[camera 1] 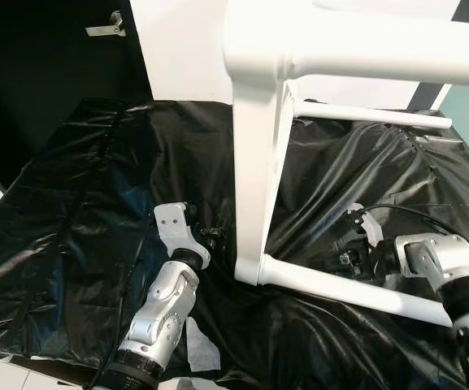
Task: Building children table
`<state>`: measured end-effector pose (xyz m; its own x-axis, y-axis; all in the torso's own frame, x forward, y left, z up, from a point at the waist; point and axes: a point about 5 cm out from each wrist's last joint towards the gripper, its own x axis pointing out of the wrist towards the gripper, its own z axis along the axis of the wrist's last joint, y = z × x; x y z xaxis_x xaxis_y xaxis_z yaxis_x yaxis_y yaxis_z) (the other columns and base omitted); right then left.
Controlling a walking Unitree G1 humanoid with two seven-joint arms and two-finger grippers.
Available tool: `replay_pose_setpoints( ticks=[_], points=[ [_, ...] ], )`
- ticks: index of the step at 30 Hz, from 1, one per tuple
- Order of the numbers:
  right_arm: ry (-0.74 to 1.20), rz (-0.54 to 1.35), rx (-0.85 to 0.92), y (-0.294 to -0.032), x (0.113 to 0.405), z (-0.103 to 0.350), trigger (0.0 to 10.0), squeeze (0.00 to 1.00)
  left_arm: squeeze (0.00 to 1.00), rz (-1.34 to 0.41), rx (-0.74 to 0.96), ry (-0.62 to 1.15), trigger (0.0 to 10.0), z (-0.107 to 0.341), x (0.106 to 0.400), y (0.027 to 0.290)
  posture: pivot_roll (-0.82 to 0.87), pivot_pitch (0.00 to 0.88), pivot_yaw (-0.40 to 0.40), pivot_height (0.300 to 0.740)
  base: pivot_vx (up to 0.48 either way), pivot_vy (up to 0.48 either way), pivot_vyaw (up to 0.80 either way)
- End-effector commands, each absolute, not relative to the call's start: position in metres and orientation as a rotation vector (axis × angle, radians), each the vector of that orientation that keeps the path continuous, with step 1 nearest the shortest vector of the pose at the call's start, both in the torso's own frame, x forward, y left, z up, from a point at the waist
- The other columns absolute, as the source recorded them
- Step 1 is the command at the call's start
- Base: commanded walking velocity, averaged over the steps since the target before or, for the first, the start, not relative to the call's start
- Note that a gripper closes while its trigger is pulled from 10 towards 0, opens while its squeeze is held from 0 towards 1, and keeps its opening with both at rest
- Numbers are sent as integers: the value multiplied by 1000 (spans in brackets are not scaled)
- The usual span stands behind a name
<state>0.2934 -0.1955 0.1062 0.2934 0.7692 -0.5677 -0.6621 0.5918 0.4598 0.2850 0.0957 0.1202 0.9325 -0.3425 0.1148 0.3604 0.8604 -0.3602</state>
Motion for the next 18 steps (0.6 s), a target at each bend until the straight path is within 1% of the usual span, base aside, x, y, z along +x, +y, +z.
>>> replay_pose_setpoints(
  ticks=[1,2,5,6,7,9,10,11,12,13,14,16,18],
  points=[
    [914,980,173,-192,283,94,10000,0,0,-639,-361,-95,10000,124,279,84,-19,19,5,740,0,0,0],
    [909,1017,167,-184,272,92,10000,0,0,-642,-361,-93,10000,123,279,84,-24,18,9,740,0,0,0],
    [896,1062,163,-177,259,92,10000,0,0,-648,-360,-91,10000,123,280,83,-30,17,14,740,0,0,0],
    [848,1020,120,-180,258,94,10000,0,0,-647,-356,-93,10000,124,282,83,-37,16,21,740,0,0,0],
    [785,946,85,-185,264,96,10000,0,0,-637,-348,-97,10000,124,283,86,-38,16,21,740,0,0,0],
    [716,853,62,-190,273,98,10000,0,0,-616,-341,-97,10000,124,285,92,-37,16,21,740,0,0,0],
    [675,781,57,-193,280,100,10000,0,0,-600,-333,-95,10000,123,286,98,-34,17,20,740,0,0,0],
    [578,663,27,-194,289,103,10000,0,0,-573,-301,-90,10000,121,287,115,-28,18,19,740,0,0,0],
    [557,643,21,-192,290,104,10000,0,0,-567,-290,-89,10000,121,287,119,-27,19,19,740,0,0,0],
    [527,643,12,-185,288,106,10000,0,0,-581,-246,-97,10000,122,283,132,-22,21,20,740,0,0,0],
    [524,648,13,-180,286,106,10000,0,0,-611,-228,-98,10000,123,278,137,-19,22,21,740,0,0,0],
    [528,656,16,-174,285,103,10000,0,0,-729,-226,-70,10000,123,261,146,-19,22,21,740,0,0,0],
    [536,654,14,-171,286,99,10000,0,0,-925,-238,-13,10000,124,235,148,3,26,14,740,0,0,0]
  ],
)
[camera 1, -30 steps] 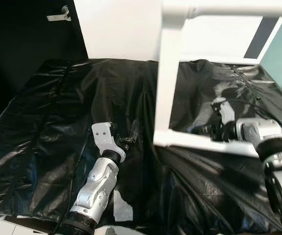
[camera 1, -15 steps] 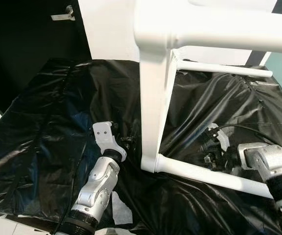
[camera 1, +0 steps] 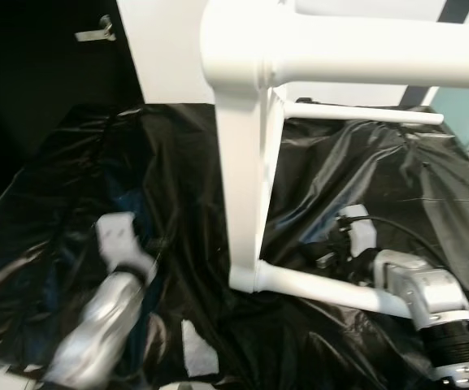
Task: Building children table
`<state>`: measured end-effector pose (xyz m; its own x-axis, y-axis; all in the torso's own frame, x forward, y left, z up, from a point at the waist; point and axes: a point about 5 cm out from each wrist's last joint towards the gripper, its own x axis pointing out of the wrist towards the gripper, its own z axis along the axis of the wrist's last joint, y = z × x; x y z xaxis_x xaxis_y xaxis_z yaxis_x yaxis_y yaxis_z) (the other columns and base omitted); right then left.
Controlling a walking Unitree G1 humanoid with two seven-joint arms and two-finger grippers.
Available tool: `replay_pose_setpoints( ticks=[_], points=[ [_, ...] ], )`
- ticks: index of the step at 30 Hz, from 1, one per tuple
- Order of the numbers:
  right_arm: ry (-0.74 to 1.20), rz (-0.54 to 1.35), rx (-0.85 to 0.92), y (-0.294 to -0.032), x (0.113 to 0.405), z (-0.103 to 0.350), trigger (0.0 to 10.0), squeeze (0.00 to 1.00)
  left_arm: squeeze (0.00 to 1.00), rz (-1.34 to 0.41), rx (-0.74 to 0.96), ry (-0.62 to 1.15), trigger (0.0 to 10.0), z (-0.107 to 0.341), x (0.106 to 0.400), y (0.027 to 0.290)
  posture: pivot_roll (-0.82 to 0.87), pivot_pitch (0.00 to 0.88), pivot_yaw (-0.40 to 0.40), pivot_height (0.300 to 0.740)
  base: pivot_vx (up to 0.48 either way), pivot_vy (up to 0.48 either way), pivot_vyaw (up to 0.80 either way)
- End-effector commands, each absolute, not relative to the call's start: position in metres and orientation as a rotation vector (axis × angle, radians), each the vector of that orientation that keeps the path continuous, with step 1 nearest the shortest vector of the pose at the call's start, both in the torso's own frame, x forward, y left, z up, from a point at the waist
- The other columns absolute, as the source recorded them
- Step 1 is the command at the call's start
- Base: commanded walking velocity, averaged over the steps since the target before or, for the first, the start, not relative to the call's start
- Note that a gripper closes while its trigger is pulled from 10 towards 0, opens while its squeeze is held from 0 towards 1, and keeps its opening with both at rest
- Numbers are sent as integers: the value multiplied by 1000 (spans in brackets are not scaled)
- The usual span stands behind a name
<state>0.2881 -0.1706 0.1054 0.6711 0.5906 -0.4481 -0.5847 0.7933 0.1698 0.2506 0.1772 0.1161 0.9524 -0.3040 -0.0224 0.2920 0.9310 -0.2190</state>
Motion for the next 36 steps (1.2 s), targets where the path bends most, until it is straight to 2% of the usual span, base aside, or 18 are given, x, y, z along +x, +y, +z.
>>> replay_pose_setpoints(
  ticks=[1,4,9,11,13,15,18,21,24,26,27,32,35,36],
  points=[
    [538,645,5,-171,289,99,10000,0,0,-1057,-271,11,10000,131,218,146,8,26,9,740,0,0,0],
    [534,616,-10,-172,295,98,10000,0,0,-1130,-326,6,10000,141,209,146,9,26,6,740,0,0,0],
    [551,518,-74,-169,310,90,10000,0,0,-1328,-535,-99,10000,182,186,146,23,20,-11,740,0,0,0],
    [565,490,-80,-170,314,87,10000,0,0,-1417,-472,-28,10000,178,171,150,28,21,-13,740,0,0,0],
    [573,461,-89,-172,317,85,10000,0,0,-1415,-454,-33,10000,175,168,156,31,24,-12,740,0,0,0],
    [564,437,-107,-170,322,84,10000,0,0,-1363,-362,-38,10000,170,174,158,31,25,-8,740,0,0,0],
    [528,449,-152,-161,326,87,10000,0,0,-1338,-345,-114,10000,179,182,154,23,26,-8,740,0,0,0],
    [391,425,-470,-153,333,99,10000,0,0,-1310,-316,-170,10000,192,193,151,18,25,-8,740,0,0,0],
    [272,406,-624,-144,333,108,10000,0,0,-1156,-223,-212,10000,184,218,142,18,25,-16,740,0,0,0],
    [186,306,-782,-148,330,102,10000,0,0,-962,-165,-269,10000,175,253,115,4,17,-11,740,0,0,0],
    [152,278,-793,-149,330,102,10000,0,0,-957,-169,-273,10000,175,255,111,-3,15,-9,740,0,0,0],
    [-28,150,-654,-145,332,125,10000,0,0,-971,-203,-305,10000,177,260,94,-25,11,0,740,0,0,0],
    [-114,224,-350,-136,330,143,10000,0,0,-931,-188,-322,10000,171,268,96,-24,10,-3,740,0,0,0],
    [-117,227,-319,-136,330,144,10000,0,0,-931,-188,-325,10000,170,269,97,-24,10,-3,740,0,0,0]
  ],
)
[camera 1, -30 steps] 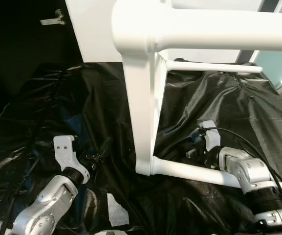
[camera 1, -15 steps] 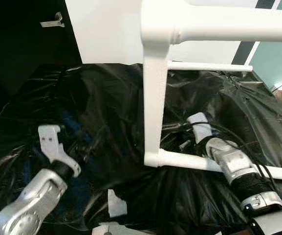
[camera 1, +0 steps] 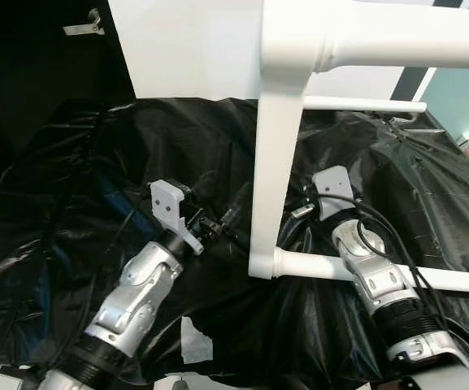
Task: Building children table
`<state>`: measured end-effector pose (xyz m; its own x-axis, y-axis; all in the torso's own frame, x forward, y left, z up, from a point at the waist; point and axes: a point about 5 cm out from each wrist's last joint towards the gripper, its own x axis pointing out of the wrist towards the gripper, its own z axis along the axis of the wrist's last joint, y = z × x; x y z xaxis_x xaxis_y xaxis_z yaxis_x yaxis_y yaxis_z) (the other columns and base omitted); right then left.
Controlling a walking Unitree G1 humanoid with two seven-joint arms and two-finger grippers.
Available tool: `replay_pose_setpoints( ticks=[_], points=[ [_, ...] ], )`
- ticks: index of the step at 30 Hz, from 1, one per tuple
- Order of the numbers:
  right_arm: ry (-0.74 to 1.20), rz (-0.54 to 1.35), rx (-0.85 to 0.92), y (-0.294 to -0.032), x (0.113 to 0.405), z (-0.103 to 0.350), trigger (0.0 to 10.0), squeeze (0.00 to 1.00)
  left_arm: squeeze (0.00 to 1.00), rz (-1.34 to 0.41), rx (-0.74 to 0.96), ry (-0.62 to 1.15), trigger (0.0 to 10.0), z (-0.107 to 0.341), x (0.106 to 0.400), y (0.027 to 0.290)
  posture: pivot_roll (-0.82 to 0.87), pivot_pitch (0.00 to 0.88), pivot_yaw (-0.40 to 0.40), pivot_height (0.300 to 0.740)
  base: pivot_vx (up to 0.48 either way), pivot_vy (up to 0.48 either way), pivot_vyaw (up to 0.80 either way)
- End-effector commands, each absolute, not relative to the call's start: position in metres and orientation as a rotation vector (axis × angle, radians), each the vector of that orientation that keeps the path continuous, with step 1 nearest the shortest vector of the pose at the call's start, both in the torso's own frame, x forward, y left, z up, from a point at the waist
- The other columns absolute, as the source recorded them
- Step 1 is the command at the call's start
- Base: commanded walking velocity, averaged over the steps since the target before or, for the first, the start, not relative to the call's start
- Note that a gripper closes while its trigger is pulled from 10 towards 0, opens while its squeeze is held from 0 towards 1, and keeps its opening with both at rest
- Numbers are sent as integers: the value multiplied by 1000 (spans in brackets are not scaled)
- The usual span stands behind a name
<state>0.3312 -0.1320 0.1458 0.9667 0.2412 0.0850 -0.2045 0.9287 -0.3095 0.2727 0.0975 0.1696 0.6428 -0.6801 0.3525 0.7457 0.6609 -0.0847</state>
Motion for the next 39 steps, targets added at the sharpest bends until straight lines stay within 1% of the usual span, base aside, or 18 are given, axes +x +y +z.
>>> replay_pose_setpoints(
  ticks=[1,2,3,5,6,8,10,11,12,14,16,19,21,24,26,27,33,39],
  points=[
    [-124,221,-222,-135,331,146,10000,0,0,-925,-199,-328,10000,168,270,98,-17,9,-6,740,0,0,0],
    [-113,213,-129,-135,334,145,10000,0,0,-905,-208,-324,10000,165,271,99,-15,9,-6,740,0,0,0],
    [-100,208,-76,-135,336,143,10000,0,0,-889,-213,-319,10000,163,272,100,-14,9,-6,740,0,0,0],
    [-86,201,-24,-137,345,142,10000,0,0,-817,-205,-296,10000,154,279,103,-5,6,-2,740,0,0,0],
    [-94,211,-17,-137,348,144,10000,0,0,-772,-191,-281,10000,150,284,105,-2,5,-1,740,0,0,0],
    [-132,236,-25,-136,361,158,10000,0,0,-544,-102,-206,10000,134,304,121,5,4,-4,740,0,0,0],
    [-152,237,-22,-137,364,165,10000,0,0,-456,-56,-176,10000,129,310,129,9,4,-6,740,0,0,0],
    [-175,245,-27,-137,368,172,10000,0,0,-312,32,-128,10000,122,318,141,20,4,-10,740,0,0,0],
    [-182,260,-43,-134,369,174,10000,0,0,-149,64,-107,10000,119,324,156,23,4,-12,740,0,0,0],
    [-172,287,-57,-127,370,170,10000,0,0,-11,68,-113,10000,120,326,171,27,5,-15,740,0,0,0],
    [-156,318,-61,-121,371,166,10000,0,0,73,69,-123,10000,121,326,180,29,5,-16,740,0,0,0],
    [-73,453,-52,-104,372,153,10000,0,0,177,86,-152,10000,123,327,191,35,5,-18,740,0,0,0],
    [-12,595,-37,-89,368,145,10000,0,0,217,105,-173,10000,125,328,194,46,4,-21,740,0,0,0],
    [18,689,-34,-82,364,140,10000,0,0,213,103,-178,10000,124,328,190,48,4,-20,740,0,0,0],
    [42,797,-36,-72,359,137,10000,0,0,197,97,-182,10000,123,328,184,45,3,-16,740,0,0,0],
    [42,797,-36,-72,359,137,10000,0,0,197,97,-182,10000,123,328,184,45,3,-16,740,0,0,0],
    [98,989,-23,-50,345,126,10000,0,0,172,93,-203,10000,124,330,180,44,0,-12,740,0,0,0],
    [124,1060,-18,-38,338,121,10000,0,0,171,94,-207,10000,123,329,178,45,0,-13,740,0,0,0]
  ],
)
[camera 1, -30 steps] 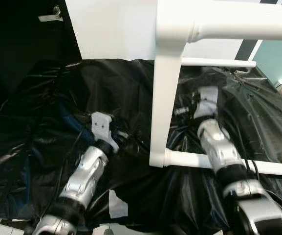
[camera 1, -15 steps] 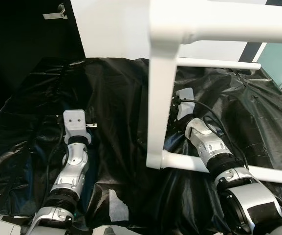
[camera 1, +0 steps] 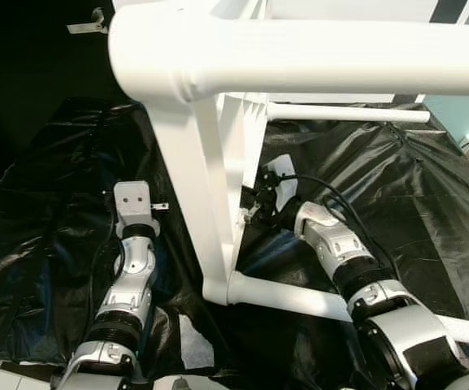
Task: Building children table
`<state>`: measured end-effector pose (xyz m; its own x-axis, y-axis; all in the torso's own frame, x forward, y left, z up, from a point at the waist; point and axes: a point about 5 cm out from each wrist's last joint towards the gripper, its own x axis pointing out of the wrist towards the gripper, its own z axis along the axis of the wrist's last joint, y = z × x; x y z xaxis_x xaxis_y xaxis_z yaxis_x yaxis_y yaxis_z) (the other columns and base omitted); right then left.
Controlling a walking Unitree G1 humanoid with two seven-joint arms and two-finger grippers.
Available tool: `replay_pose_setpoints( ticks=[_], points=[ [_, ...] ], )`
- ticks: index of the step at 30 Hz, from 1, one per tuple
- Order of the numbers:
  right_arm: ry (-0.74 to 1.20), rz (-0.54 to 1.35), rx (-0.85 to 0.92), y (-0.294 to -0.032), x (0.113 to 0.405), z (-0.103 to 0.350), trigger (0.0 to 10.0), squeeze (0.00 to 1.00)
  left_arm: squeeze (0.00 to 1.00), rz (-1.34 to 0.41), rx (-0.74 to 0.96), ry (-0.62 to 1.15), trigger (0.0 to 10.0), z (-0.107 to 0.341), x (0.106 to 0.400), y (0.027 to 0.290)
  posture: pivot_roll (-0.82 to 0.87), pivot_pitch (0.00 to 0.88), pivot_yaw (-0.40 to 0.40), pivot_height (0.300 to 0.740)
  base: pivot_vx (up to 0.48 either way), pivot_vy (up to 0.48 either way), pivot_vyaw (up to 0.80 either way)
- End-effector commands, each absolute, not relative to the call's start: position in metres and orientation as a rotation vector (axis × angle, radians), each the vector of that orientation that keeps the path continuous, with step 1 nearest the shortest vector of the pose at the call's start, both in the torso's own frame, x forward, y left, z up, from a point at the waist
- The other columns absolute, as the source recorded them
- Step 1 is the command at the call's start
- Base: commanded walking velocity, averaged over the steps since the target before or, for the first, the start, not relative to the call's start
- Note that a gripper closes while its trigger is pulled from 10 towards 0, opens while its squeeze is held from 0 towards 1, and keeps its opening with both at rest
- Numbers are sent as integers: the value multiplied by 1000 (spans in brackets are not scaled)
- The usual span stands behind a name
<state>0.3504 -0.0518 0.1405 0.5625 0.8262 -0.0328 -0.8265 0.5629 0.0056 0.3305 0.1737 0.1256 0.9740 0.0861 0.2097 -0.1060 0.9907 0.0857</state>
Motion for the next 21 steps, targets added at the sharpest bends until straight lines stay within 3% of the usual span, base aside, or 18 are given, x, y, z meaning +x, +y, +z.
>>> replay_pose_setpoints(
  ticks=[1,6,10,15,19,21],
  points=[
    [122,1062,-19,-36,338,121,10000,0,0,170,94,-208,10000,123,329,178,46,1,-12,740,0,0,0],
    [101,1032,-19,-38,339,123,10000,0,0,152,81,-216,10000,123,329,176,47,0,-12,740,0,0,0],
    [0,785,-5,-66,347,129,10000,0,0,18,9,-273,10000,130,322,165,41,0,-9,740,0,0,0],
    [-31,670,6,-81,346,128,10000,0,0,-10,-4,-285,10000,132,320,165,31,0,-4,740,0,0,0],
    [-122,370,45,-120,338,131,10000,0,0,-57,-29,-304,10000,136,314,172,0,2,13,740,0,0,0],
    [-122,370,45,-120,338,131,10000,0,0,-57,-29,-304,10000,136,314,172,0,2,13,740,0,0,0]
  ],
)
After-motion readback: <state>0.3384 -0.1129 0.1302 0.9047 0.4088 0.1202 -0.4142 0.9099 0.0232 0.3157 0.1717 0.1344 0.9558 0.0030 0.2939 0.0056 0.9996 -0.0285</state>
